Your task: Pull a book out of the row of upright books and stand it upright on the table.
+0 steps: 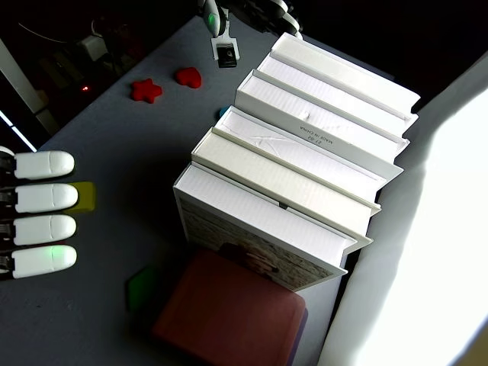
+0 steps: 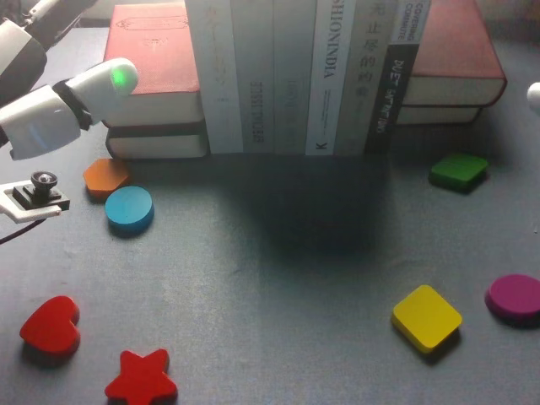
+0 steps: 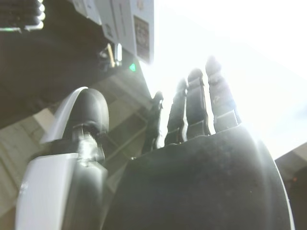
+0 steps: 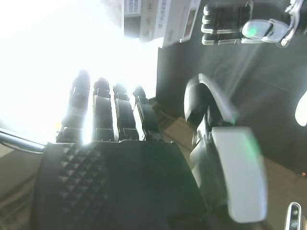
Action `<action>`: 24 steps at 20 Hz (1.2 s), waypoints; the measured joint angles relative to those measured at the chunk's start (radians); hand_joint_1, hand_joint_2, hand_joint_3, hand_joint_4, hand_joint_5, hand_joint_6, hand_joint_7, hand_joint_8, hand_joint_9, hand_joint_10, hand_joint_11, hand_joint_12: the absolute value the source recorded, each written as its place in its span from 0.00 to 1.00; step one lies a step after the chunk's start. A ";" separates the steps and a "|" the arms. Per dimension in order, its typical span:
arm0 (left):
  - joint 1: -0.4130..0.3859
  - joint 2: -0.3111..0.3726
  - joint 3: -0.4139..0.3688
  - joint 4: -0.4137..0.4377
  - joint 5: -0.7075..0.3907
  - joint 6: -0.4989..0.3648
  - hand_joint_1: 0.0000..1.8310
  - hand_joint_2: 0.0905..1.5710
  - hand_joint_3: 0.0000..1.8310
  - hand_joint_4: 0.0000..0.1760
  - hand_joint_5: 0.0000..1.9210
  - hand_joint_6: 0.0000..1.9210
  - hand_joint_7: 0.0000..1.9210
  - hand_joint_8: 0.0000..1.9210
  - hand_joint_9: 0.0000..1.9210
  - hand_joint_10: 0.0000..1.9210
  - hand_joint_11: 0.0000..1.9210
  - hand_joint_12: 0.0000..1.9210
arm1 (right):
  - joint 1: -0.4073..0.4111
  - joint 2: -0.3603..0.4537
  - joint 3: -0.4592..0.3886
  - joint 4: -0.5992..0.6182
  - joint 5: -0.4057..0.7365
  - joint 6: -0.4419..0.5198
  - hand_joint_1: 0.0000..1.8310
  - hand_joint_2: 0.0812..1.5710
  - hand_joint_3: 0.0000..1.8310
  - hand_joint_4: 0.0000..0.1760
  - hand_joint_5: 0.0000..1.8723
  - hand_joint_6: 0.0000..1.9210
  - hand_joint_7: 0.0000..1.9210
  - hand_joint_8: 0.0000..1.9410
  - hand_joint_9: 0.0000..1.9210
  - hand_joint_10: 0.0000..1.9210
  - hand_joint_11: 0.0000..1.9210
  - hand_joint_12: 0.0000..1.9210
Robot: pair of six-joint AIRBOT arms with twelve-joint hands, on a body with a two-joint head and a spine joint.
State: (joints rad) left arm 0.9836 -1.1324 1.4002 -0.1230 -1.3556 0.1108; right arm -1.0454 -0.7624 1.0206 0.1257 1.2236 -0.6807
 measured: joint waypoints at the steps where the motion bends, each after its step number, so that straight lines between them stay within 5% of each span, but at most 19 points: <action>1: 0.000 0.000 0.000 -0.001 0.000 0.000 0.19 0.87 0.00 0.22 0.04 0.00 0.00 0.00 0.00 0.00 0.00 0.00 | 0.009 0.000 0.002 -0.004 -0.004 -0.002 0.31 0.87 0.01 0.00 0.00 0.00 0.00 0.00 0.00 0.00 0.00 0.00; 2: 0.000 0.000 0.000 -0.001 0.000 0.000 0.20 0.87 0.00 0.31 0.04 0.00 0.00 0.00 0.00 0.00 0.00 0.00 | 0.016 0.000 0.002 -0.005 -0.009 -0.003 0.31 0.87 0.01 0.00 0.00 0.00 0.00 0.00 0.00 0.00 0.00 0.00; 6: 0.003 0.000 0.000 -0.001 0.002 0.000 0.19 0.87 0.00 0.28 0.04 0.00 0.00 0.00 0.00 0.00 0.00 0.00 | 0.075 -0.001 0.014 -0.039 -0.053 -0.014 0.34 0.86 0.00 0.00 0.00 0.00 0.00 0.00 0.00 0.00 0.00 0.00; 9: 0.011 0.000 0.000 -0.005 0.009 0.000 0.17 0.87 0.00 0.39 0.03 0.00 0.00 0.00 0.00 0.00 0.00 0.00 | 0.161 -0.020 0.046 -0.079 -0.111 -0.017 0.38 0.86 0.00 0.00 0.00 0.00 0.00 0.00 0.00 0.00 0.00 0.00; 15: 0.032 0.000 0.000 -0.024 0.013 -0.001 0.17 0.87 0.00 0.34 0.04 0.00 0.00 0.00 0.00 0.00 0.00 0.00 | 0.359 -0.109 0.119 -0.204 -0.303 -0.020 0.30 0.86 0.00 0.00 0.00 0.00 0.00 0.00 0.00 0.00 0.00 0.00; 18: 0.043 0.000 0.000 -0.032 0.010 -0.001 0.18 0.86 0.00 0.27 0.04 0.00 0.00 0.00 0.00 0.00 0.00 0.00 | 0.436 -0.154 0.154 -0.247 -0.407 -0.026 0.18 0.85 0.00 0.00 0.00 0.00 0.00 0.00 0.00 0.00 0.00 0.00; 24: 0.049 0.000 0.000 -0.044 0.001 -0.001 0.18 0.86 0.00 0.40 0.04 0.00 0.00 0.00 0.00 0.00 0.00 0.00 | 0.520 -0.227 0.208 -0.267 -0.554 -0.058 0.06 0.86 0.01 0.00 0.01 0.00 0.00 0.00 0.00 0.00 0.00 0.00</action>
State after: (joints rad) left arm 1.0325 -1.1324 1.4002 -0.1673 -1.3544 0.1097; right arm -0.5259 -0.9897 1.2285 -0.1417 0.6697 -0.7383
